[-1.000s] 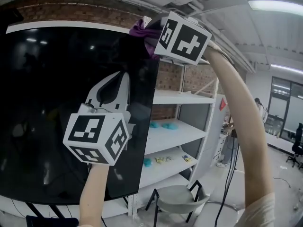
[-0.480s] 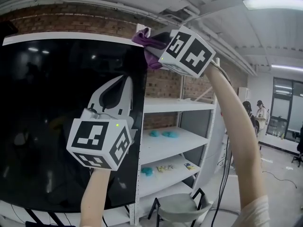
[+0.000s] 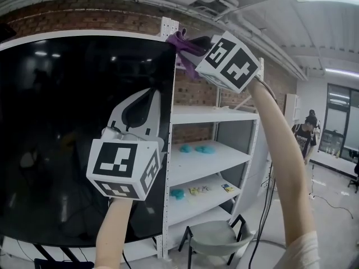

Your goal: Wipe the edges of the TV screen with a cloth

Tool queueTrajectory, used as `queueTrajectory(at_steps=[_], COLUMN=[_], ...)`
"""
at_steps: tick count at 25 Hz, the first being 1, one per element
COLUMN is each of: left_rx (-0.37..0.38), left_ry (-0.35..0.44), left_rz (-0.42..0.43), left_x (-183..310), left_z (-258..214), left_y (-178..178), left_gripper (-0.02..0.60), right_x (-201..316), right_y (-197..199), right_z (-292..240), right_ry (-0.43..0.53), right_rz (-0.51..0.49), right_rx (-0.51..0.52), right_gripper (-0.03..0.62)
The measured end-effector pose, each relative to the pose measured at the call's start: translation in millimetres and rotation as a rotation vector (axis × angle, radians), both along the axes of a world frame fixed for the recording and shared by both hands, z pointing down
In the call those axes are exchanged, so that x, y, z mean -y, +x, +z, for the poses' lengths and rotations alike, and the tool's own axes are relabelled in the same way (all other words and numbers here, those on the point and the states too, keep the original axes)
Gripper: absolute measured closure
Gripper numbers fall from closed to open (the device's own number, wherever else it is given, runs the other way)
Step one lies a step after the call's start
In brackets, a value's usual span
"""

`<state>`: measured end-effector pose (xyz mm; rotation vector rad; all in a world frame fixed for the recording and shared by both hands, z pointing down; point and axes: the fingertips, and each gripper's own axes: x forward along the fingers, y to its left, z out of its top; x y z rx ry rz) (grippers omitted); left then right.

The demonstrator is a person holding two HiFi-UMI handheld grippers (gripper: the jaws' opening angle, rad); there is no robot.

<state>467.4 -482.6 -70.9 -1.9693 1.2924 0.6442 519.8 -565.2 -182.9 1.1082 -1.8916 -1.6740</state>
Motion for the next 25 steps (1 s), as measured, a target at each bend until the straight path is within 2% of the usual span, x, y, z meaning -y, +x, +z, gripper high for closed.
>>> queueTrajectory(at_steps=[2,5,8,11,15,20,25], left_rx=[0.002,0.005,0.001,-0.001,0.024,0.05,0.041], left_ry=[-0.008,-0.012,-0.018,-0.065,-0.077,-0.133,-0.204], left_rz=[-0.002,-0.007,0.004,0.033,0.019,0.046,0.023], left_x=[3.3,3.3,0.8,-4.6,-7.0,-5.9,5.3], left_z=[2.6,7.6,16.1,39.6,62.6,121.7,170.9], left_y=[-0.9,-1.2,-3.6,-7.9,-12.4,-16.7,-12.2], left_gripper=[0.566,0.566,0.566,0.566,0.566,0.566,0.566], right_x=[9.9,9.7,7.8,6.2,5.5,11.4,11.1], right_y=[-0.8,-7.8,-11.7,-16.3,-18.2,-23.8,-23.3], right_z=[15.2,37.2,56.4,88.8,116.1,177.3,227.1], right_ry=[-0.027,-0.061,-0.033,-0.027,0.011,-0.024,0.008], right_rz=[-0.011,-0.082,-0.092,-0.098,-0.089,-0.064,-0.033], right_rx=[0.0,0.031,0.037,0.029,0.034,0.071,0.117], right_gripper=[0.533,0.533,0.533,0.533,0.533,0.533,0.533])
